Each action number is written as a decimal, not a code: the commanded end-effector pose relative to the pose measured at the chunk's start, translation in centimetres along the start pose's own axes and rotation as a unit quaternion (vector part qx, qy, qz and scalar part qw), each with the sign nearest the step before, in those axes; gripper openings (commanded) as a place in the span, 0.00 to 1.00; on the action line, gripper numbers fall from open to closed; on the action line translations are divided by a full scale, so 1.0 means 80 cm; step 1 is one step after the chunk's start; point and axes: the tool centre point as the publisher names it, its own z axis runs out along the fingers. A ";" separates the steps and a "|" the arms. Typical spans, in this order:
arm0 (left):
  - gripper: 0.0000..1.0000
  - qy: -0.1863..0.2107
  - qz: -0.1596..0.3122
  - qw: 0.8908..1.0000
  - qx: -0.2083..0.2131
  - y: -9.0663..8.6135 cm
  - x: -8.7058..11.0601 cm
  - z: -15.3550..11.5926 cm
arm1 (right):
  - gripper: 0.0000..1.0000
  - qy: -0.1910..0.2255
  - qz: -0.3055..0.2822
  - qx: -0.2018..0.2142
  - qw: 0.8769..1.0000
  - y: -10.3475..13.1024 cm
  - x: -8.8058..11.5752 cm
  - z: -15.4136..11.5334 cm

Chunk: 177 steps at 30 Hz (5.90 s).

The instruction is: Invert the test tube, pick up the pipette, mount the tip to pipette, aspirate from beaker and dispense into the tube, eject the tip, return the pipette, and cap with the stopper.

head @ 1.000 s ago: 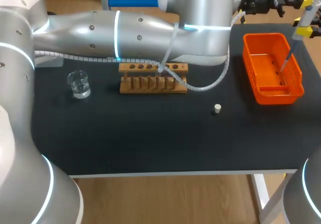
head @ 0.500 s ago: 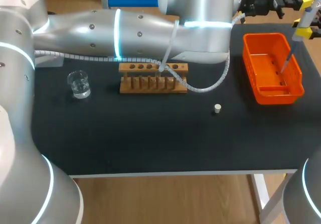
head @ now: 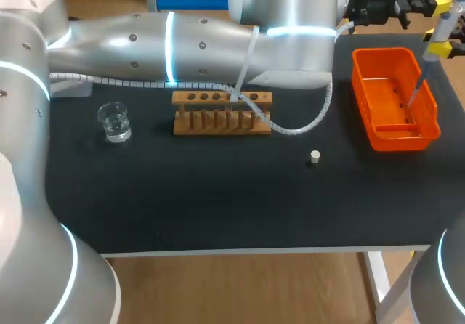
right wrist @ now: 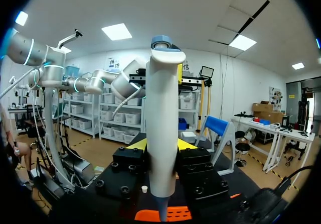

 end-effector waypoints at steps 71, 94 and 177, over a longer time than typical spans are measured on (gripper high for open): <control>1.00 0.011 0.049 0.998 -0.043 -0.023 0.039 -0.160 | 0.00 0.004 0.000 0.001 1.000 0.011 -0.003 -0.001; 1.00 -0.004 0.060 0.996 -0.072 -0.001 0.100 -0.264 | 0.00 0.004 0.000 0.001 1.000 0.011 -0.003 -0.001; 1.00 -0.097 0.025 0.994 0.033 0.099 0.134 -0.349 | 0.00 0.004 0.000 0.001 1.000 0.011 -0.003 -0.001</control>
